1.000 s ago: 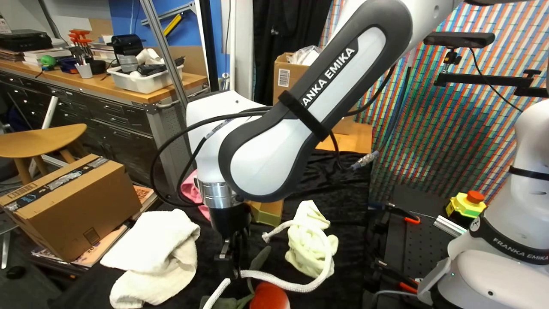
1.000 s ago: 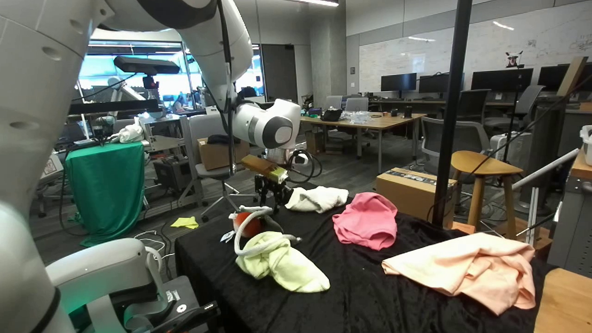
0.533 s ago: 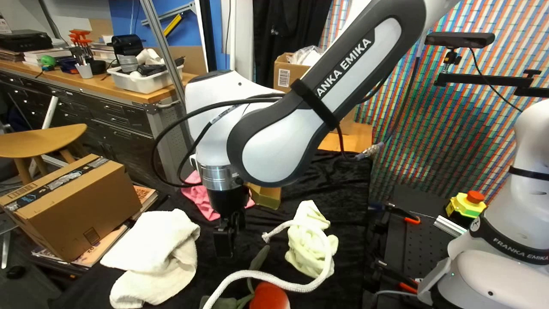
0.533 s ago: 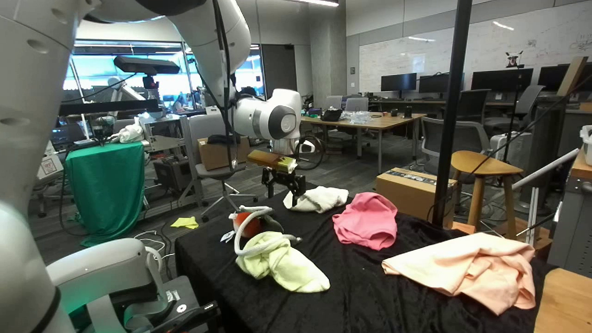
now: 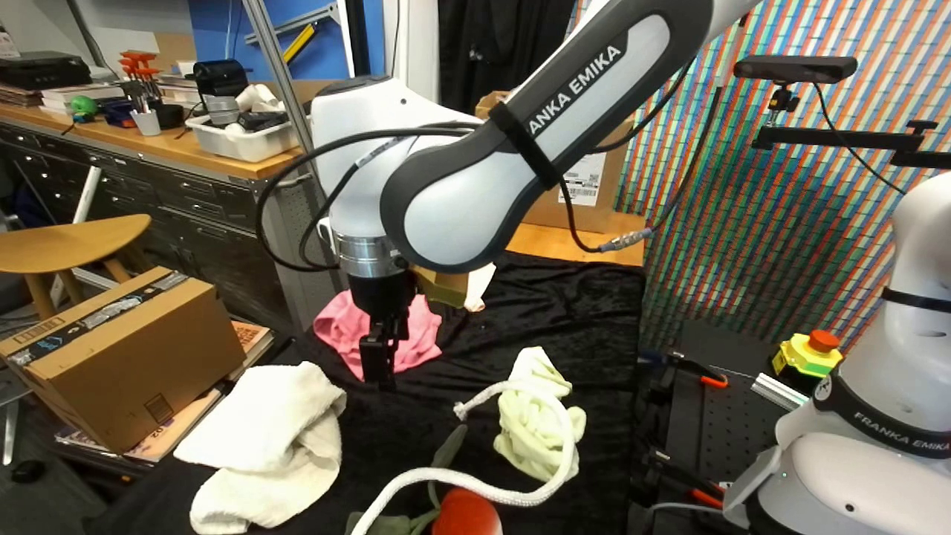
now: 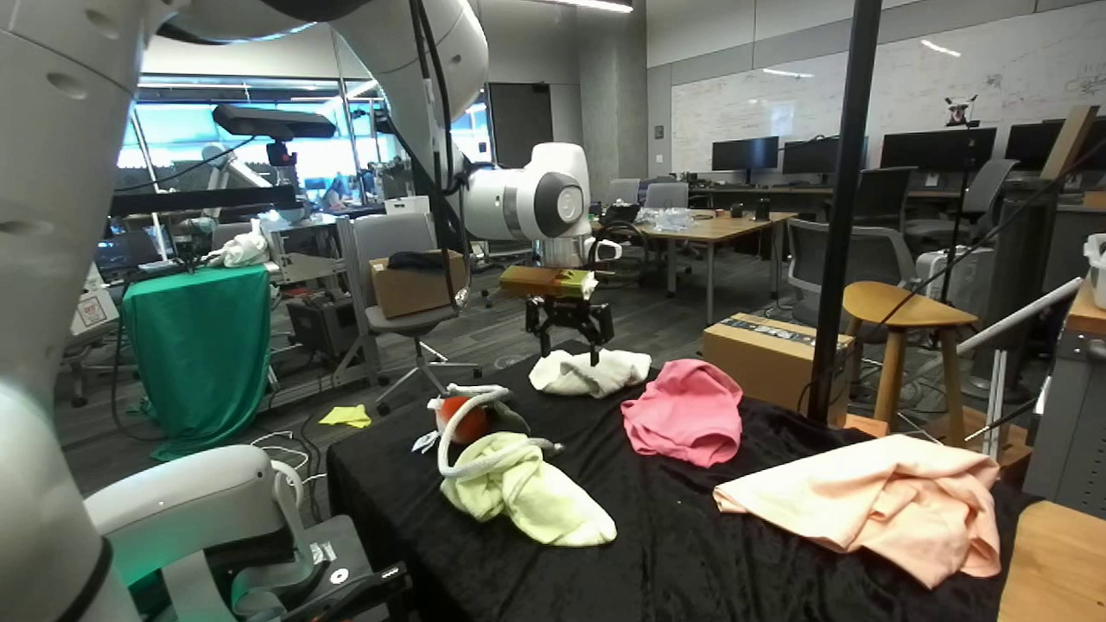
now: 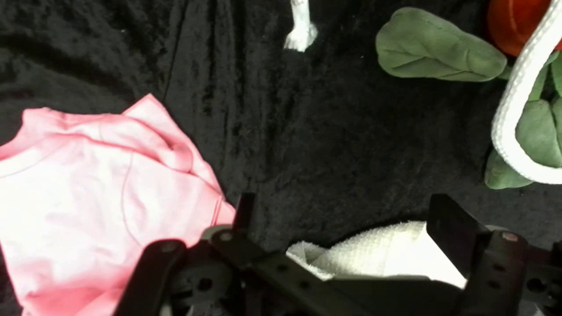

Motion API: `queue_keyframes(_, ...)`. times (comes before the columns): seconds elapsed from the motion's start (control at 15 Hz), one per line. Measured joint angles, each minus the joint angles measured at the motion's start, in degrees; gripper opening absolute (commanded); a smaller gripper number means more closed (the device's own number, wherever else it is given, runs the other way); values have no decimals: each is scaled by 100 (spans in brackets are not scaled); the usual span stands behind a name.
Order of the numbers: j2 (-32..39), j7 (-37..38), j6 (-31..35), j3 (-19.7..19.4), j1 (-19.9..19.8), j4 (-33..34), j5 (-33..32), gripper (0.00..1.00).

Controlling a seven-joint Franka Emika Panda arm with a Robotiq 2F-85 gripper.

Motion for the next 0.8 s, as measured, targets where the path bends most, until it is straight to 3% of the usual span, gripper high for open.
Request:
queue_keyframes(0.47, 524, -763, -740, -28, -201, 1220, 0, 100)
queue_keyframes(0.8, 1150, -1172, -692, 16, -199, 2047, 0, 100)
